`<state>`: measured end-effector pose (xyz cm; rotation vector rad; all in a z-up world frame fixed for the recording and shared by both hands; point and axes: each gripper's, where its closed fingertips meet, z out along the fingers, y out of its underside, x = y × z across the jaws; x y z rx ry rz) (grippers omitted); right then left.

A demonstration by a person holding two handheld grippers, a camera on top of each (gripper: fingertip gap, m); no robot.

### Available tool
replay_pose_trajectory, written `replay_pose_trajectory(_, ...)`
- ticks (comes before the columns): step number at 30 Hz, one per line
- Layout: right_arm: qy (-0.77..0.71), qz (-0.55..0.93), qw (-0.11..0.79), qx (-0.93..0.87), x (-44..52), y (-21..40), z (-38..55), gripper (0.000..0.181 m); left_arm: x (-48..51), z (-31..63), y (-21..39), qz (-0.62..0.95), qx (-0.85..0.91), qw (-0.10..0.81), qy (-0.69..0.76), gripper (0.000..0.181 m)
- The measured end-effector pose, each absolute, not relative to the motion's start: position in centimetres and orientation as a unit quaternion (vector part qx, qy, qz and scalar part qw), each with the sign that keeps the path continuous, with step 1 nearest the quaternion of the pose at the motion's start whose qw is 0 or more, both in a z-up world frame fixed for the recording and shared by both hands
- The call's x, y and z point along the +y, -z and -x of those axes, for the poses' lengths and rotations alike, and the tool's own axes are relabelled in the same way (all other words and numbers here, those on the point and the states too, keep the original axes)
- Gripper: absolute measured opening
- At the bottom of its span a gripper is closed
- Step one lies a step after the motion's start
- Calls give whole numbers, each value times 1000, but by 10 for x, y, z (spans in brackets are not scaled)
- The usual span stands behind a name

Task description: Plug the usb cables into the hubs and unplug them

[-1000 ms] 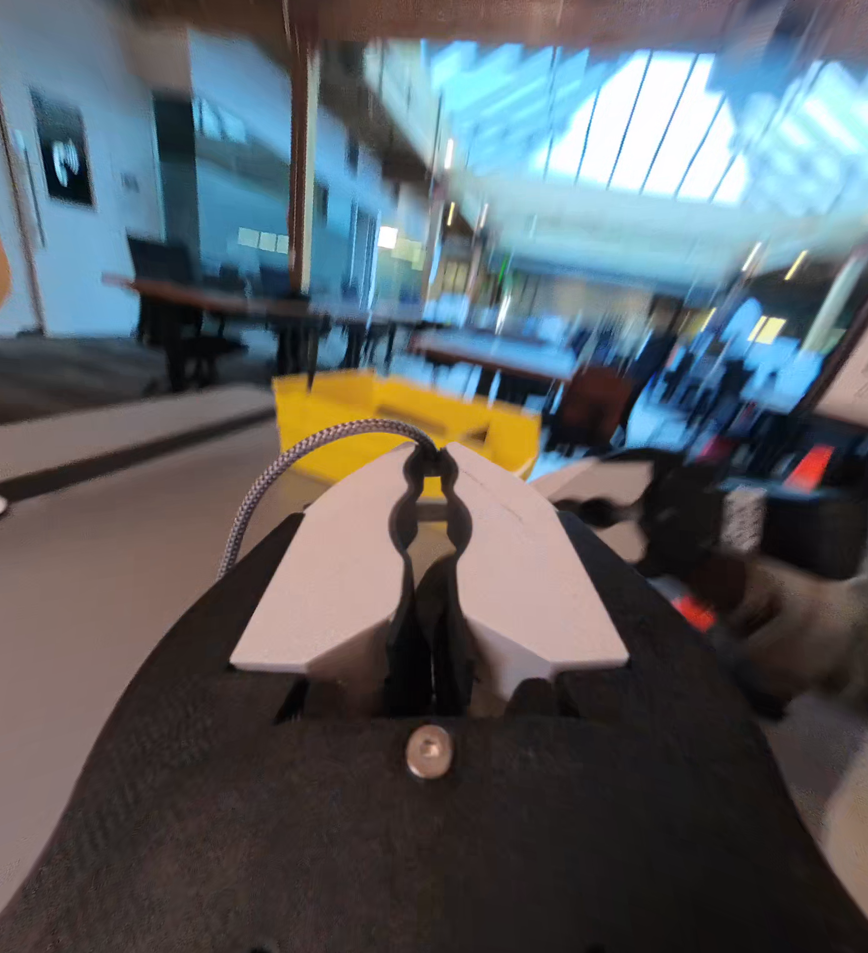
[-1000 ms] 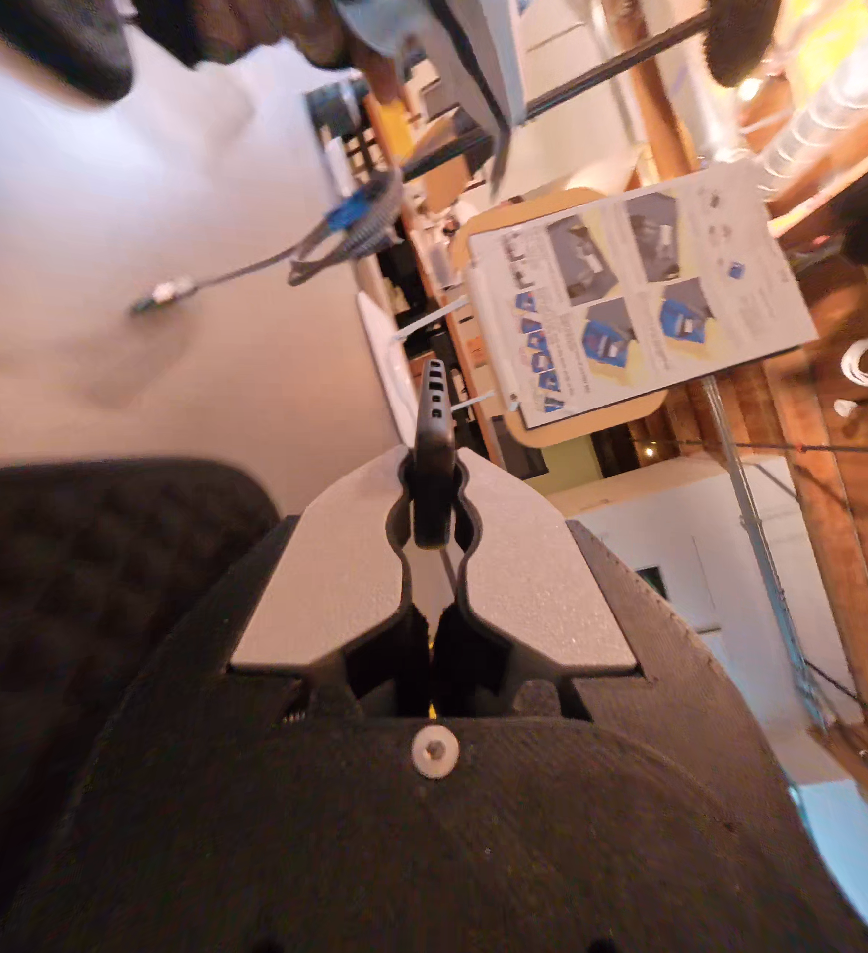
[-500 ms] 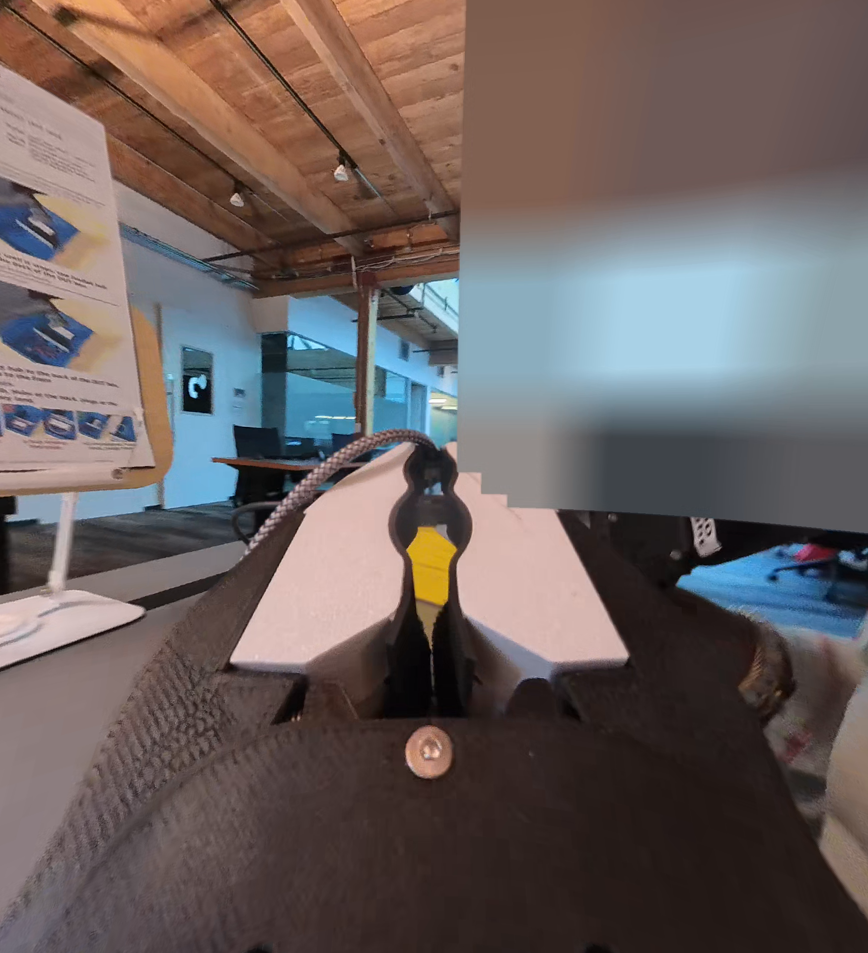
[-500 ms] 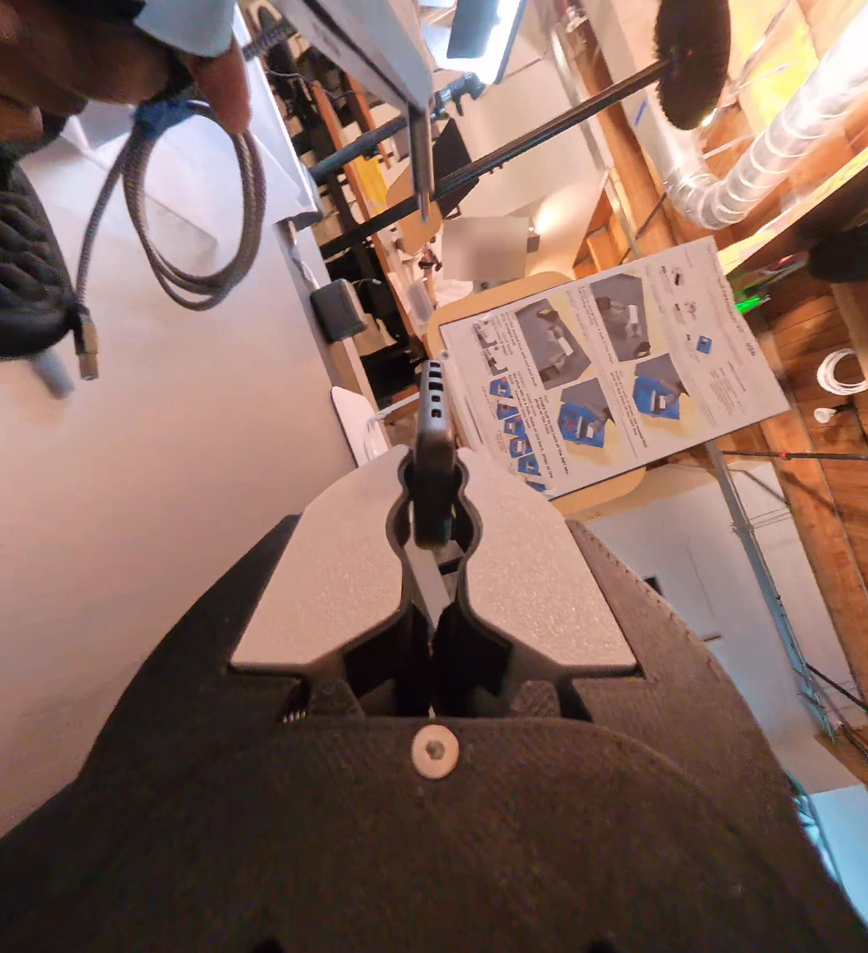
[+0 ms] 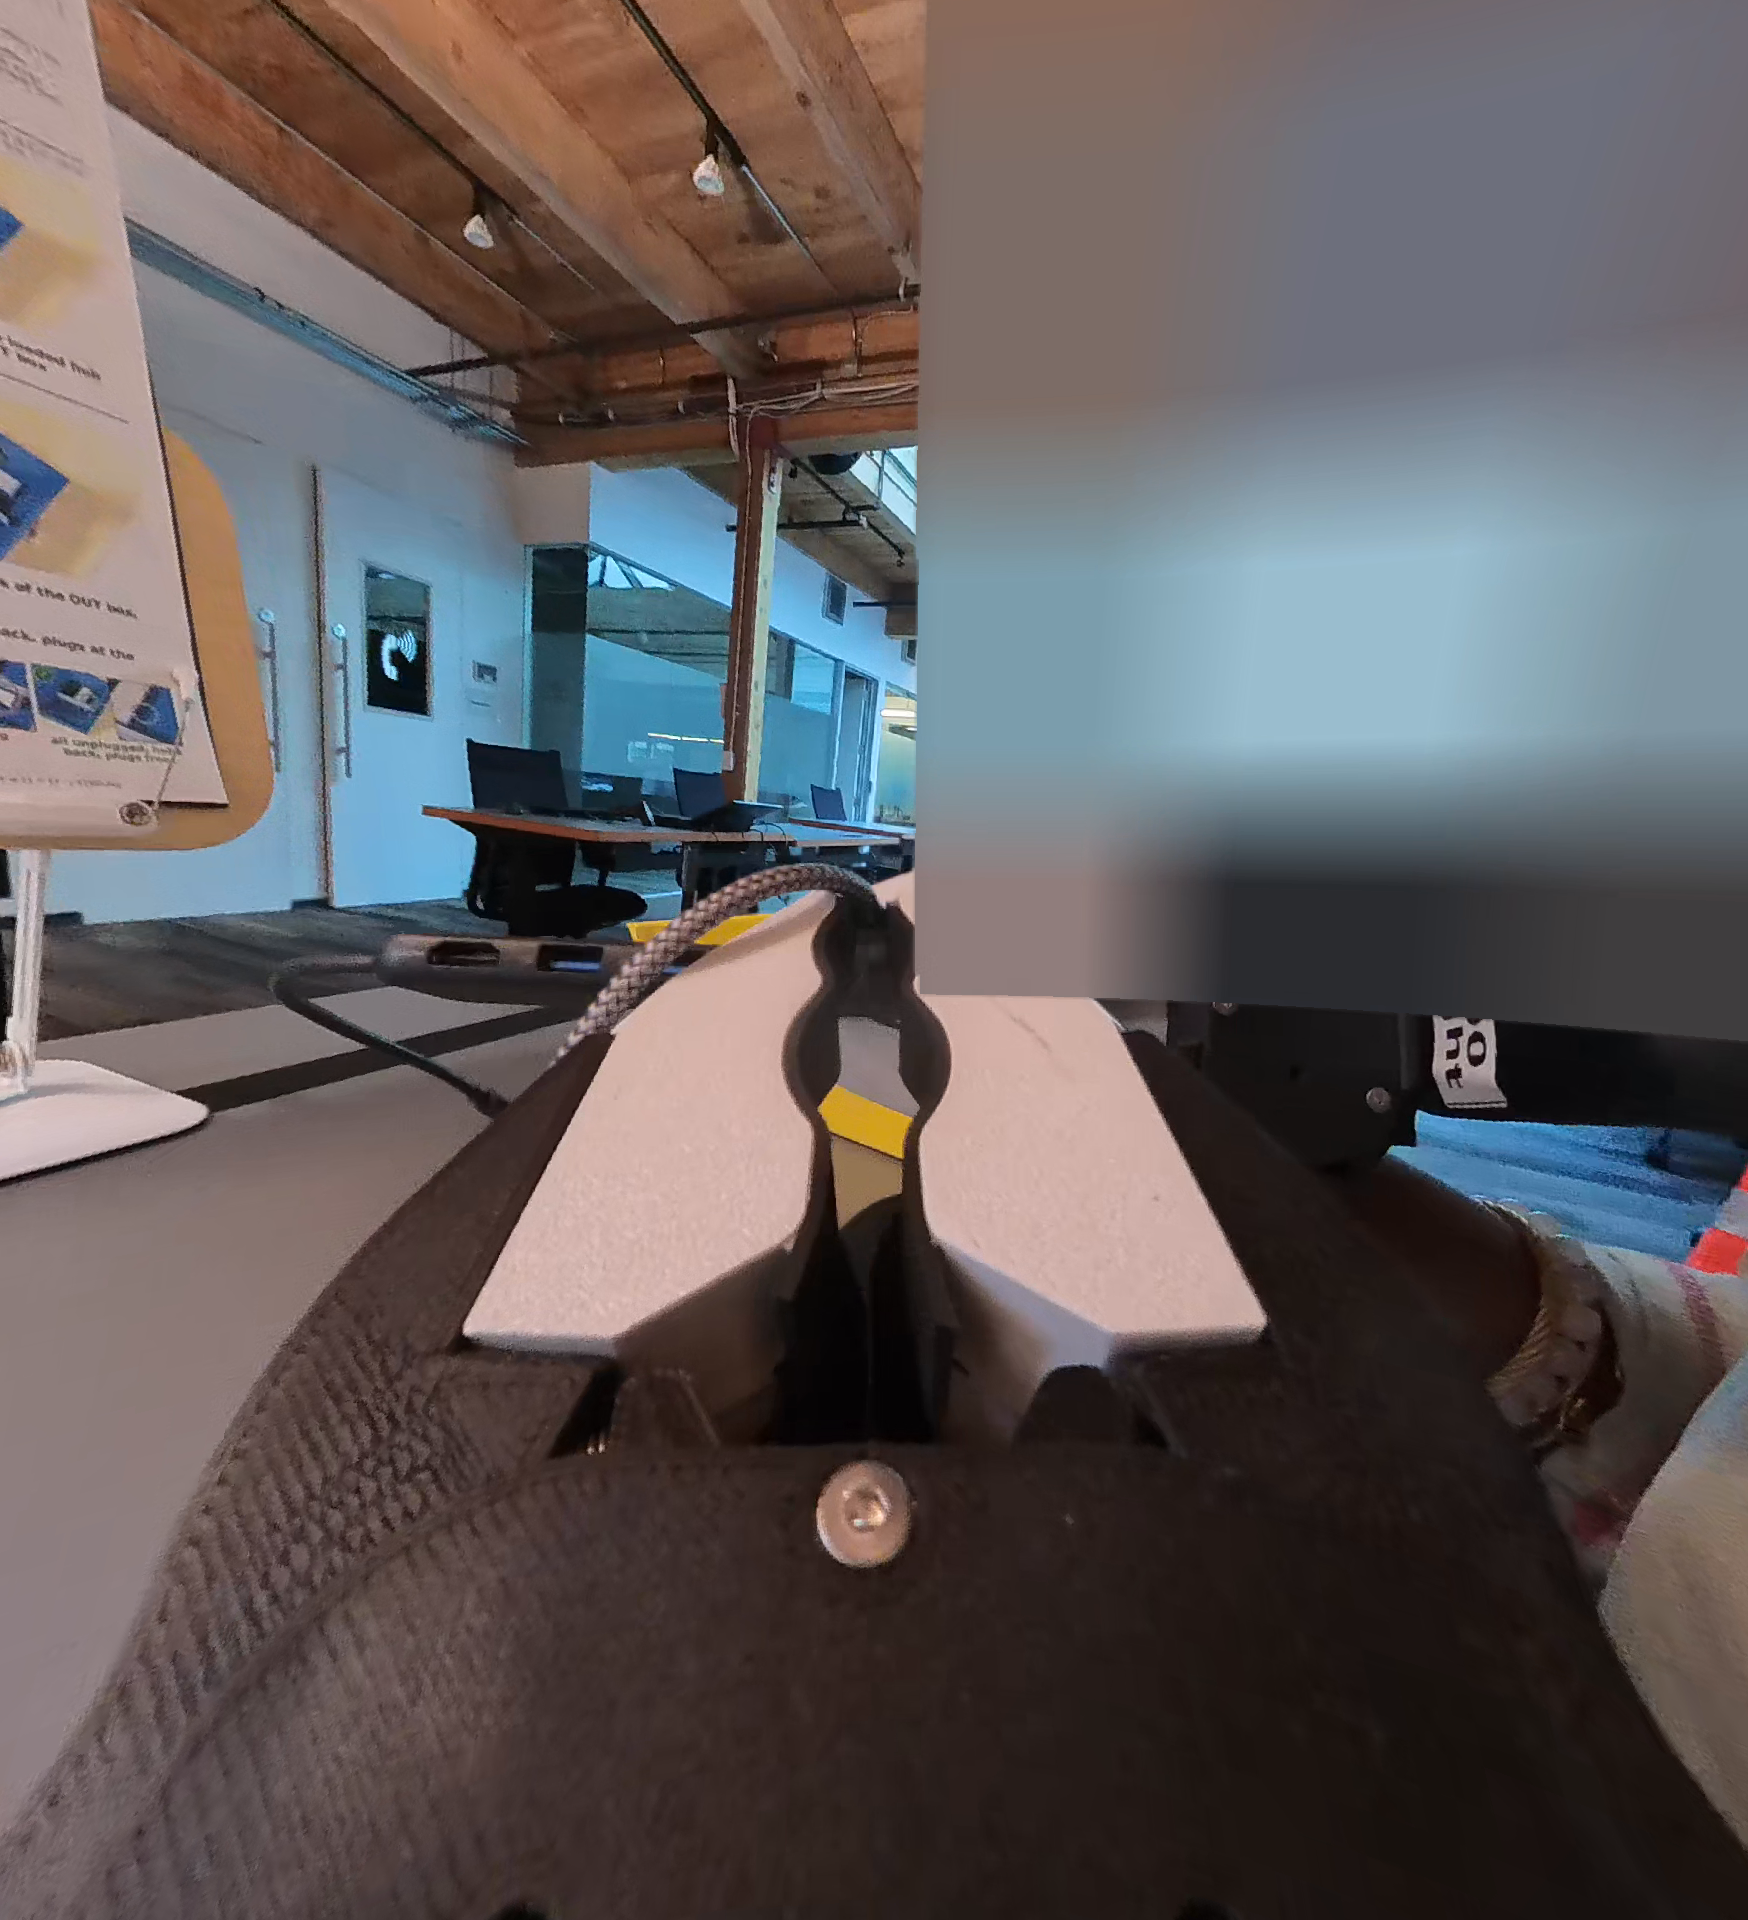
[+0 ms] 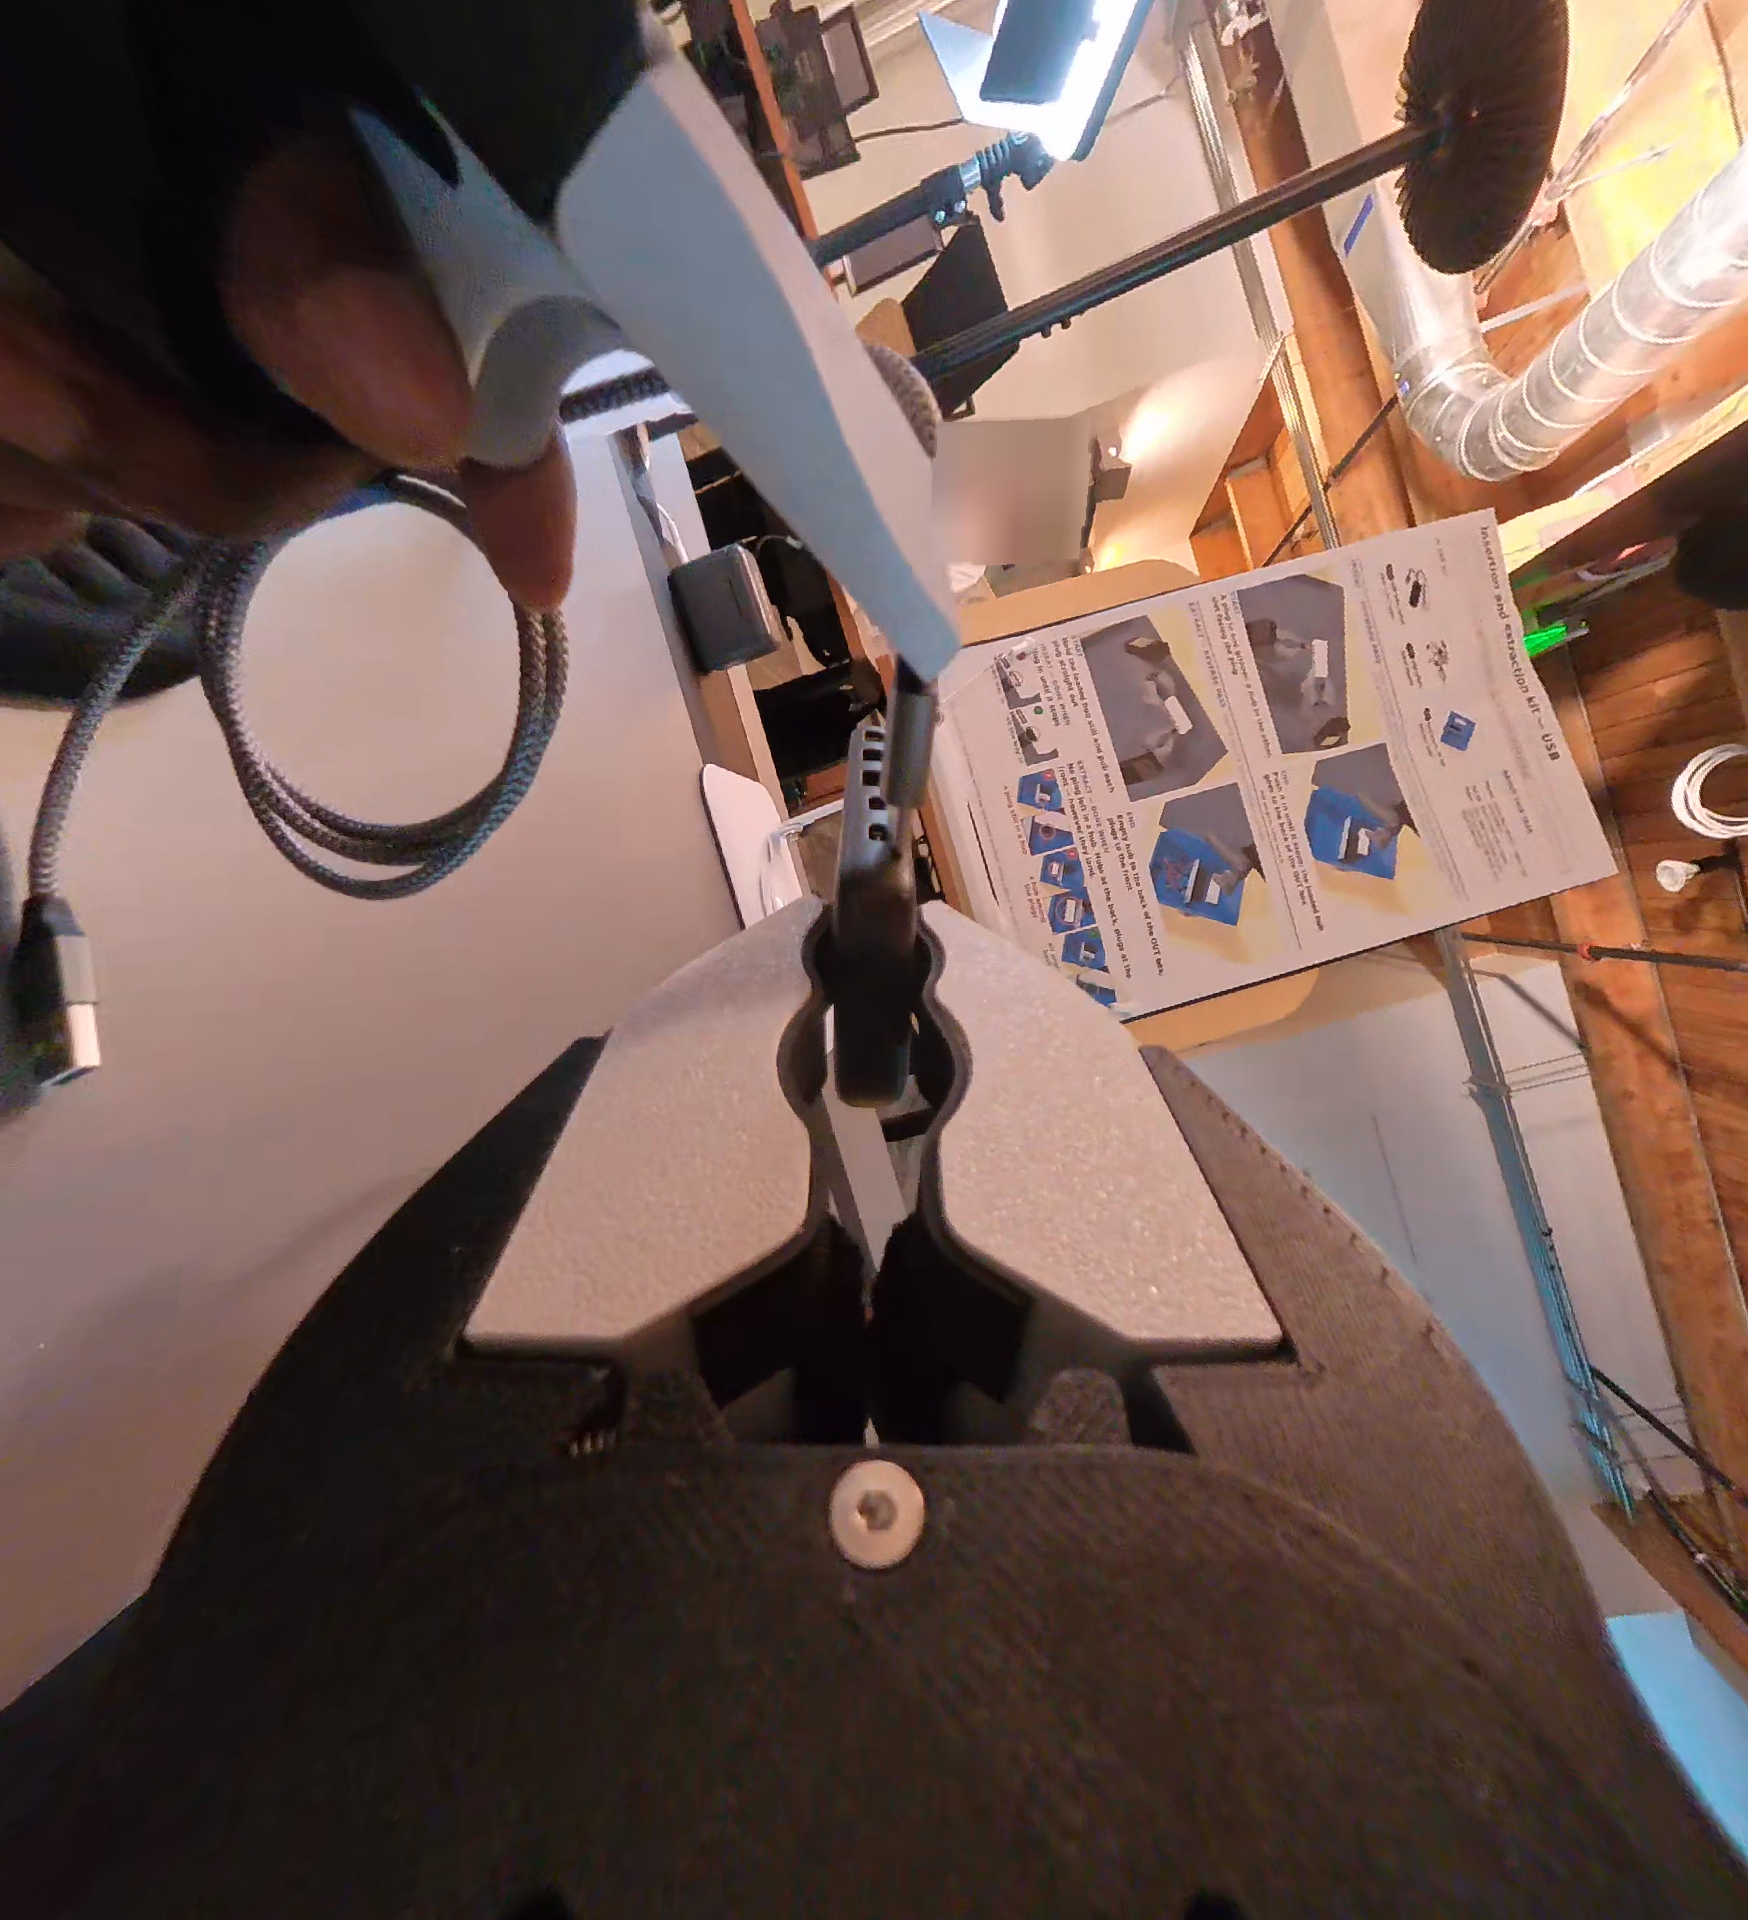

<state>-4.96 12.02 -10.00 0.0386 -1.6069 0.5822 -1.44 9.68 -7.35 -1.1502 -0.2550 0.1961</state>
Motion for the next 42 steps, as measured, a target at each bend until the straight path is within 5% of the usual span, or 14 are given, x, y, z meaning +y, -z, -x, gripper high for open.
replay_pose_trajectory(1,-258,-15,656,-709,121,100,50,12,97,15,74,543,-119,826,-98,6)
replay_pose_trajectory(36,-309,-40,643,-699,111,95,39,11,97,8,76,555,-73,826,-66,7)
replay_pose_trajectory(40,-324,8,667,-671,122,76,46,11,90,4,70,530,-51,845,-47,41)
replay_pose_trajectory(42,-338,39,670,-660,134,72,49,11,79,7,64,500,-47,862,-72,43)
